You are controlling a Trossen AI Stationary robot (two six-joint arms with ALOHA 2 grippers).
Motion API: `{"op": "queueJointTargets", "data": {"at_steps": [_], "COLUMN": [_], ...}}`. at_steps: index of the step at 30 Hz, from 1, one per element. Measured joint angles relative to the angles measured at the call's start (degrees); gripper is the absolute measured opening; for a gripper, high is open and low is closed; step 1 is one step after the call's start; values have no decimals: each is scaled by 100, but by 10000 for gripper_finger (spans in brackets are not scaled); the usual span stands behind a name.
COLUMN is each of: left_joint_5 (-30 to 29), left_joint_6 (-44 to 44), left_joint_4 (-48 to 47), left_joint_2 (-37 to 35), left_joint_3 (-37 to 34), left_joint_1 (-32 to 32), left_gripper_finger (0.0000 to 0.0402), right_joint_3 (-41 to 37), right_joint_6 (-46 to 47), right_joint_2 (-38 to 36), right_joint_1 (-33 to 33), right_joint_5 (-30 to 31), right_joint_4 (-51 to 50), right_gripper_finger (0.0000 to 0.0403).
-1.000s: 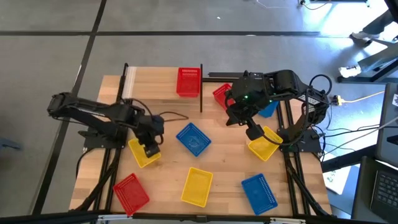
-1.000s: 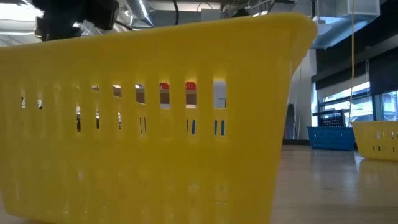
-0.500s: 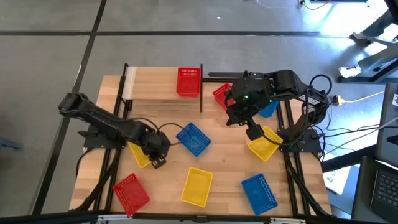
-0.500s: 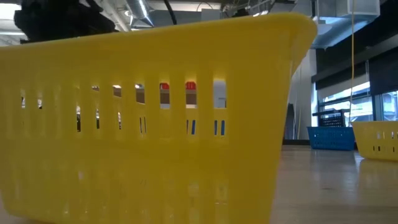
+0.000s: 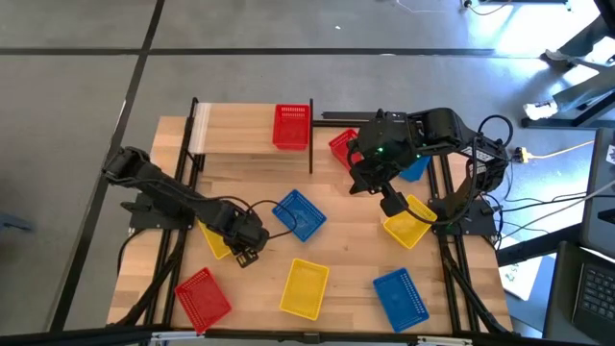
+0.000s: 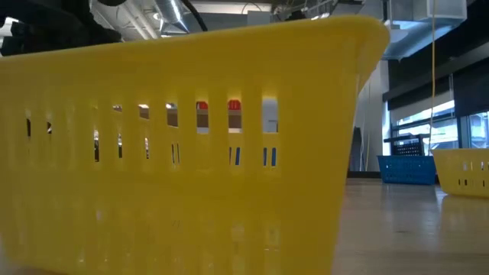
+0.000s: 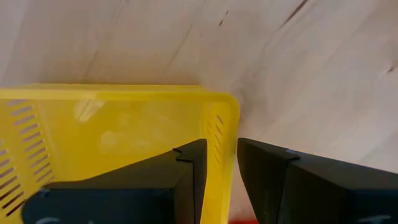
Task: Stack baskets on shelf by color
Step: Put the top left yellow bin on the shelf
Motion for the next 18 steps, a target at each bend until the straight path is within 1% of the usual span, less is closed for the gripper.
{"op": "queueJointTargets", "data": {"at_steps": [9, 13, 18], "left_joint_5": [-305, -487, -430], "left_joint_6": [-115, -162, -157], "left_joint_4": [1, 0, 70], "left_joint_2": [5, 200, 669], "left_joint_3": [0, -7, -4], "left_joint_1": [-46, -140, -199], "left_gripper_finger": [80, 80, 80], "right_joint_3": [0, 0, 0], "right_joint_6": [-24, -24, -22], "right_joint_2": [0, 0, 1], "right_joint_1": [0, 0, 0], "right_joint_5": [2, 2, 4], "right_joint_4": [0, 0, 2], "right_gripper_finger": [0, 0, 0]}}
